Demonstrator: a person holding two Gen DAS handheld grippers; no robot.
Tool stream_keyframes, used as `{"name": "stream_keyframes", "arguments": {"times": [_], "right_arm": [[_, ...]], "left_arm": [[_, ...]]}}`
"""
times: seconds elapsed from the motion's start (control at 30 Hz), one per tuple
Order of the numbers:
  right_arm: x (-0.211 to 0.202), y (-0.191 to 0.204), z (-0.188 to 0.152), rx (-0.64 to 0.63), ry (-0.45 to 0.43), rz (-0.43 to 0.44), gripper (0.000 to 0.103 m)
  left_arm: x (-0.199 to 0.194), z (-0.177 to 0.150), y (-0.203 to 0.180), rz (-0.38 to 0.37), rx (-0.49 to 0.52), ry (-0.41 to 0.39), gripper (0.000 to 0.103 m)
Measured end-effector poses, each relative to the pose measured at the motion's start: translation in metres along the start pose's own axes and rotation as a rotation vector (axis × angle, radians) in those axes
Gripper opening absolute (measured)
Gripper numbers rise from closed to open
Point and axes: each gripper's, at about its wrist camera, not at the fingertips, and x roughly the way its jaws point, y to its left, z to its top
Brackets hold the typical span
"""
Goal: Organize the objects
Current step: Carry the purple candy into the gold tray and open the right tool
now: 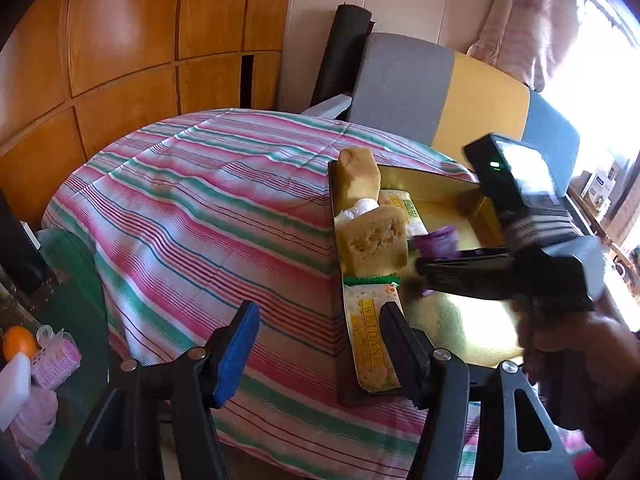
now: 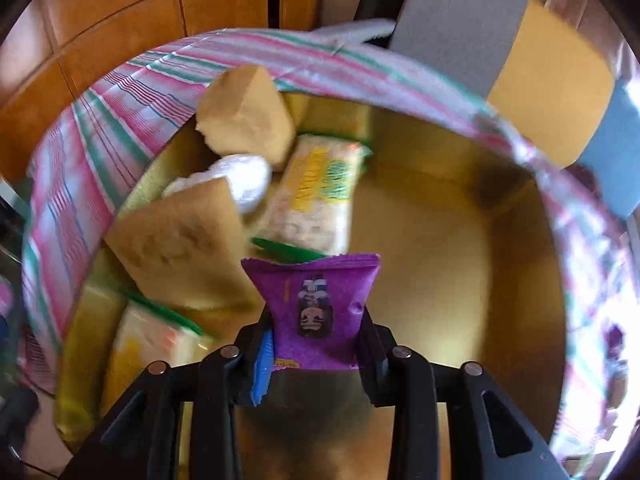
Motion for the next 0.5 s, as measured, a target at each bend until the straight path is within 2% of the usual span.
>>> {"name": "stream_keyframes", "arguments": {"times": [0.1, 0.27, 0.5], "right_arm": [[-0.005, 0.003, 0.002, -0.005, -0.028, 0.002, 0.044], [-0.013, 0.008, -0.004, -0.022, -0.064, -0.034, 0.045], [-0.06, 0.008, -0.025, -0.05, -0.209, -0.115, 0.045]], "left_arm": [[0.001, -0.002, -0.001, 0.009, 0.01, 0.001, 0.066], [-0.002, -0.002, -0.004, 0.006, 0.014, -0.005, 0.066], [-0.008, 0.0, -0.004, 0.012, 0.01, -0.029, 0.066]]}}
